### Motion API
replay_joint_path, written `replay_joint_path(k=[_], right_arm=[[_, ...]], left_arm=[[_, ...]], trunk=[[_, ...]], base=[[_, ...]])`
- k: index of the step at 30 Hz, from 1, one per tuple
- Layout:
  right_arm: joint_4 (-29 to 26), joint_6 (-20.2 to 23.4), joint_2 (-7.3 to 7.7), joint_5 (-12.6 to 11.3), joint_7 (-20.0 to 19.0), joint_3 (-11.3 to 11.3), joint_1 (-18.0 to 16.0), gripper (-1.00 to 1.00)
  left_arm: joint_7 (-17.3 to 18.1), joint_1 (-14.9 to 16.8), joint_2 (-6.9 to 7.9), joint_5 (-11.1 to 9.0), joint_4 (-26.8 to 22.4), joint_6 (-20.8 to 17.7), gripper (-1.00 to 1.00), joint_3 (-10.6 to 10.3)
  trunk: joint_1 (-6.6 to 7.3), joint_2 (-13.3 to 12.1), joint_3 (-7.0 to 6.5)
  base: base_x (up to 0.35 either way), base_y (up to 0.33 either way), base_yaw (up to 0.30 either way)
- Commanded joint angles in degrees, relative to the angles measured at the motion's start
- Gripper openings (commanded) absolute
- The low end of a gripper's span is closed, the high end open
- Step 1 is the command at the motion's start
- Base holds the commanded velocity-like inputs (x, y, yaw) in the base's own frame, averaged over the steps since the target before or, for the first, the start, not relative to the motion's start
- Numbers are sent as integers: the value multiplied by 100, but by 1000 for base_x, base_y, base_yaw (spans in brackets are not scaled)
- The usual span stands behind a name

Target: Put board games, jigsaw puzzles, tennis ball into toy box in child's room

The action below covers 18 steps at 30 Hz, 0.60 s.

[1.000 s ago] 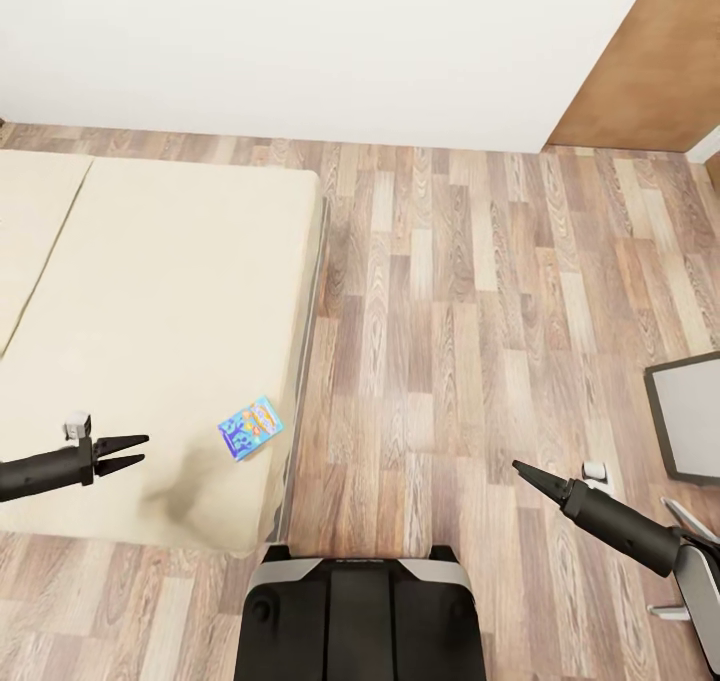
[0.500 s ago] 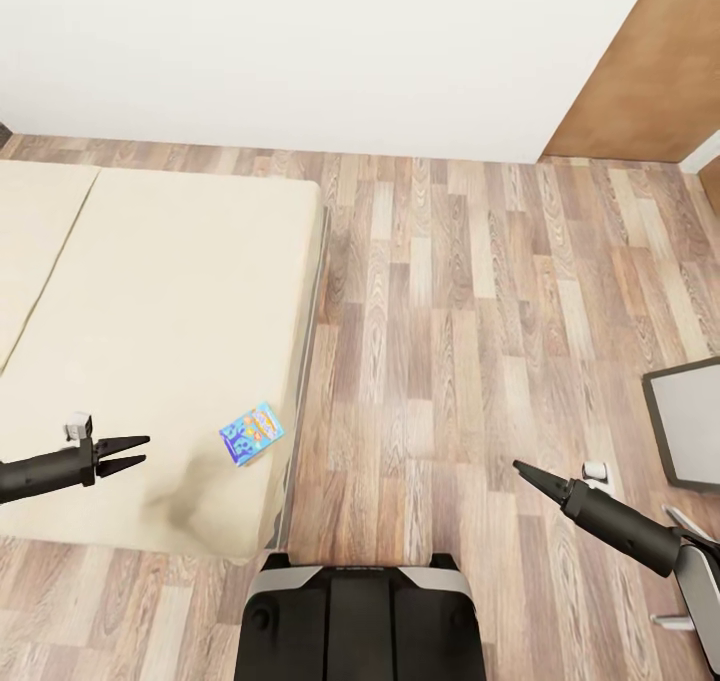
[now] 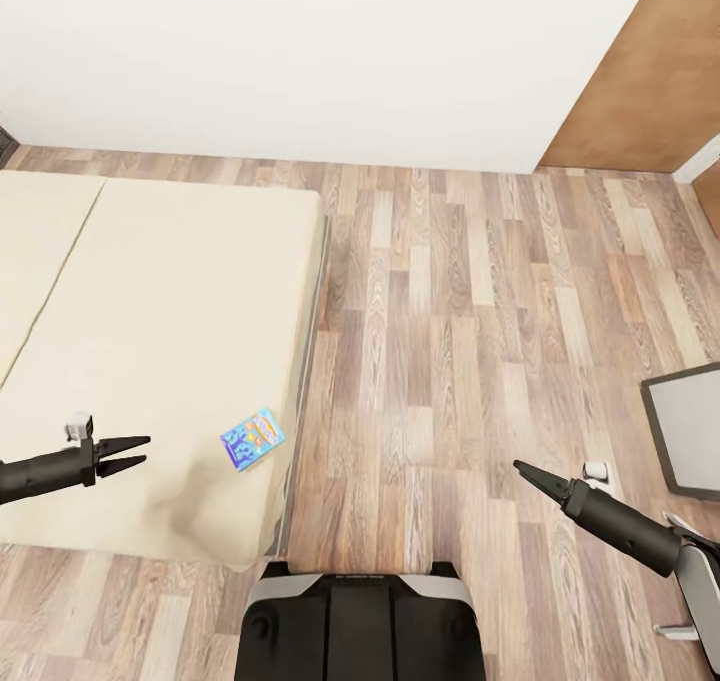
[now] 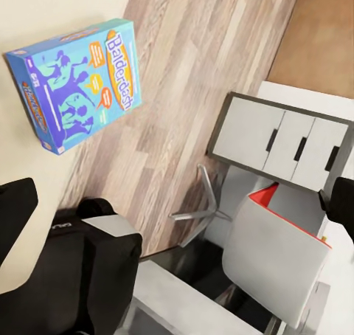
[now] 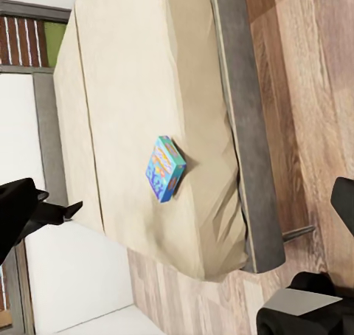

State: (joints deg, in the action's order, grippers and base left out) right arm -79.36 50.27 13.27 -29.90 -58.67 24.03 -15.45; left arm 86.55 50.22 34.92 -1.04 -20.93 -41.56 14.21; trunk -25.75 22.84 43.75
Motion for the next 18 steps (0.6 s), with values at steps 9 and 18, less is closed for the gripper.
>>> replay_joint_path(k=[9, 18], right_arm=[[0, 28, 0, -7, -12, 2, -2, 100], [0, 27, 0, -1, -7, 1, -2, 100]], left_arm=[[20, -5, -3, 9, 1, -61, 100, 4], [21, -27, -6, 8, 1, -55, 100, 3]], trunk=[[-4, 8, -80], [-4, 8, -165]], base=[[0, 0, 0], [0, 0, 0]])
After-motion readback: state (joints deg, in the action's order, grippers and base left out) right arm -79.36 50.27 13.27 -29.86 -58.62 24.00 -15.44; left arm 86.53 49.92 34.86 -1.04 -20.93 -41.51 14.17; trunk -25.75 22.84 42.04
